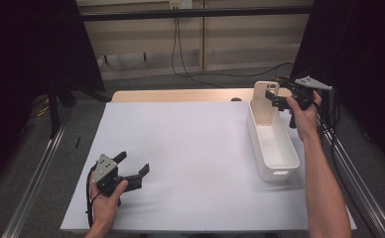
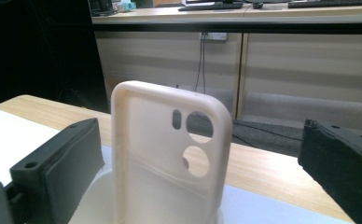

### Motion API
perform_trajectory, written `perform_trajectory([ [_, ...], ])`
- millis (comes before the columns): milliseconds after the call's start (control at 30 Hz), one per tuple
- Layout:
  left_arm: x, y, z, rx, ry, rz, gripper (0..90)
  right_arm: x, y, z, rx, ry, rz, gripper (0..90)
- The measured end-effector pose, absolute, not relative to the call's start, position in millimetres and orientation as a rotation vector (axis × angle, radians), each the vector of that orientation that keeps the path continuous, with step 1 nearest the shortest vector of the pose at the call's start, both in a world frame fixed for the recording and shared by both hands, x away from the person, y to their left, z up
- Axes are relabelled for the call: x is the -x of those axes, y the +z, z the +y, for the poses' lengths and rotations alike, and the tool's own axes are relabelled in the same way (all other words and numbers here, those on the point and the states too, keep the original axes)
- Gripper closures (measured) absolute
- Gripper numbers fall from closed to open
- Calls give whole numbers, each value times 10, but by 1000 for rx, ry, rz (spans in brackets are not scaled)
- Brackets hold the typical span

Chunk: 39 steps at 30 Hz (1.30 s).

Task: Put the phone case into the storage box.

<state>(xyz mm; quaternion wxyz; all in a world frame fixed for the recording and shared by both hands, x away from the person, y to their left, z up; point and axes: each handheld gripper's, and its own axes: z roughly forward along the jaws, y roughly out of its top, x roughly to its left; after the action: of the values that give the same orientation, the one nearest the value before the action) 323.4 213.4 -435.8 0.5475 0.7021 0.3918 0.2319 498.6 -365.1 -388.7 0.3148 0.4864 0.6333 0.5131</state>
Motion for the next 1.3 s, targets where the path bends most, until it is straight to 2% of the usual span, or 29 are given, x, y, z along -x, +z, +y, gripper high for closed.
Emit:
perform_trajectory([
  [1300, -3180, -4328, 2239, -1623, 570, 928, 44, -4572, -3818, -3578, -1265, 1376, 1654, 14],
])
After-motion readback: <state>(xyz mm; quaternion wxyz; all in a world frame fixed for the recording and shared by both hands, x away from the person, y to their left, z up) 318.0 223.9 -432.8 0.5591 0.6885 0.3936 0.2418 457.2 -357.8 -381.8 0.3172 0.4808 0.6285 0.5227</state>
